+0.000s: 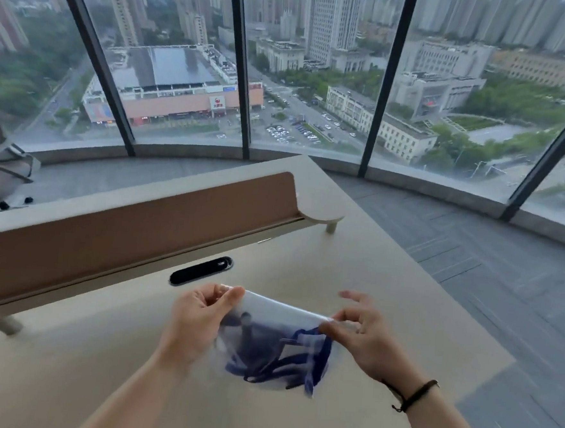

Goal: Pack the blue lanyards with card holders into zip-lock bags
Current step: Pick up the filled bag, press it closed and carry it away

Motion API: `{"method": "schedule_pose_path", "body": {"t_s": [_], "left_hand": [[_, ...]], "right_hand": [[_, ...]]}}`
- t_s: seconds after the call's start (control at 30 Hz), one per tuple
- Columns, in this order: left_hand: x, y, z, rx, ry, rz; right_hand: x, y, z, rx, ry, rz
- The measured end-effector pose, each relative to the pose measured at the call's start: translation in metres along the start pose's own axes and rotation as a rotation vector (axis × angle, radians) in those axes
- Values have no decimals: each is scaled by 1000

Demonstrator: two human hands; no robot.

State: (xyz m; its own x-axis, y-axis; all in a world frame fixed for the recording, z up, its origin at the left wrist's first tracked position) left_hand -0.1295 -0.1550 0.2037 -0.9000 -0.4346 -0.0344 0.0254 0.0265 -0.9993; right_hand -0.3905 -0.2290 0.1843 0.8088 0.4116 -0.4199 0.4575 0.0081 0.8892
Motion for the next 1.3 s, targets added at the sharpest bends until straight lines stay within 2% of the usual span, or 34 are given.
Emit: {"method": "schedule_pose_path", "body": {"t_s": [0.1,0.23,0.43,0.6,0.83,1.1,1.3], "left_hand": [[85,-7,-5,-11,42,-65],[199,-10,-6,-43,112,-125],[365,-16,-14,-85,330,-175],[479,-40,-19,-50,464,-120],[625,-44,5,-33,588,-117],[761,-53,63,-17,682,-162],[836,-60,105,-42,671,-192]], "right_hand": [[-74,-26,-18,23,-41,118],[-180,-66,-38,23,-188,146],[-325,-126,-63,56,-401,355],[-423,-167,-81,104,-563,446],[-528,-223,-87,193,-744,581],[-646,-248,-43,216,-818,641],[-724,-265,10,236,-779,680]]}}
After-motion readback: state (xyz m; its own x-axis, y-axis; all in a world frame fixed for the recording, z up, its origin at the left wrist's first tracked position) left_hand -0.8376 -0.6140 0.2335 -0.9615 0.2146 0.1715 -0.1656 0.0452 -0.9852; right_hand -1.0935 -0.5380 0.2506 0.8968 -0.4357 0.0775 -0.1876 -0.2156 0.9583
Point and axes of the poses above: each hand's wrist, its own z-axis towards the middle knuckle, its own x-axis out of the palm, y = z × x, the point moved 8 cm from there along z, towards the middle knuckle, and after that the axes turned 4 degrees about x, right-handed, at the moved point
